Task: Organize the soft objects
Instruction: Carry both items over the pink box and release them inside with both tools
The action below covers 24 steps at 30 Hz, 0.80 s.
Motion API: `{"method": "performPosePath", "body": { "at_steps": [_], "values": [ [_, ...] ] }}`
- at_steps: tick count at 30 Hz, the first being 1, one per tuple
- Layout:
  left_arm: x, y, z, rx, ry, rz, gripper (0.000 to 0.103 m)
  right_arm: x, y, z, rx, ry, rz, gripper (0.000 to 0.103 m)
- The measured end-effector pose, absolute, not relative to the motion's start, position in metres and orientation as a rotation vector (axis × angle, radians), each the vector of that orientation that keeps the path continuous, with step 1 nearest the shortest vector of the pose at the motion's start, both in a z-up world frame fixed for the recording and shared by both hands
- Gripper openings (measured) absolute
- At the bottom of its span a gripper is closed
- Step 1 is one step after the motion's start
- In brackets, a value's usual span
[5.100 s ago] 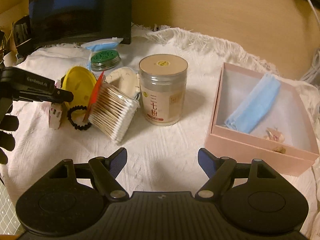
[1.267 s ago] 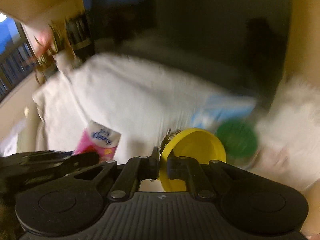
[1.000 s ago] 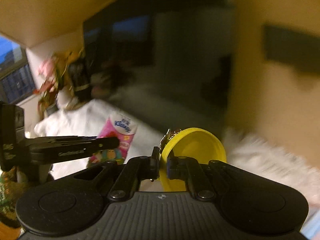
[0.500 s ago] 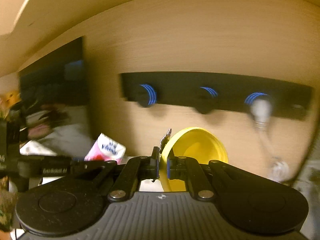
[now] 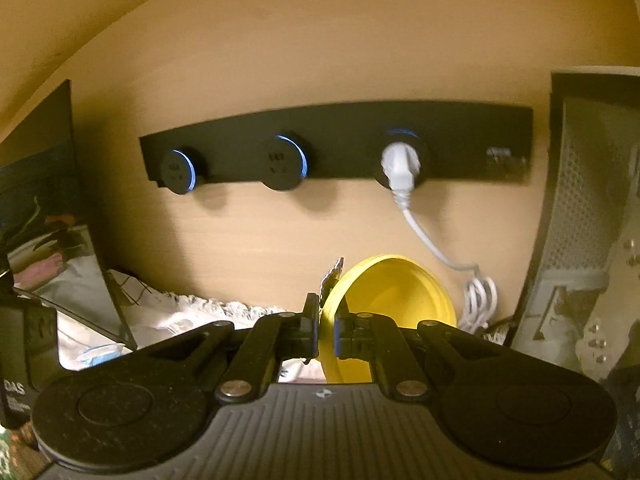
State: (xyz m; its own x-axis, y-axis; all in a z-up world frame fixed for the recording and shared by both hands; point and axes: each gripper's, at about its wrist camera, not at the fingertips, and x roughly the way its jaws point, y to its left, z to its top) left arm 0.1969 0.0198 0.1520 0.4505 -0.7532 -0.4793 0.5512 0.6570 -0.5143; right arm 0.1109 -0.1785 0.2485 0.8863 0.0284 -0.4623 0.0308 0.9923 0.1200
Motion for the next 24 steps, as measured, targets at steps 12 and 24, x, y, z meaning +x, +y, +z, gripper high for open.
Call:
{"method": "performPosePath", "body": {
  "at_steps": [12,24],
  "values": [
    [0.195,-0.002,0.113,-0.271,0.778,-0.699,0.025,0.115,-0.193,0.197,0.209,0.6,-0.018,0.007],
    [0.15,0.082,0.146,-0.272,0.692,-0.657,0.025,0.127,-0.183,0.078,0.345,0.813,-0.041,0.011]
  ]
}}
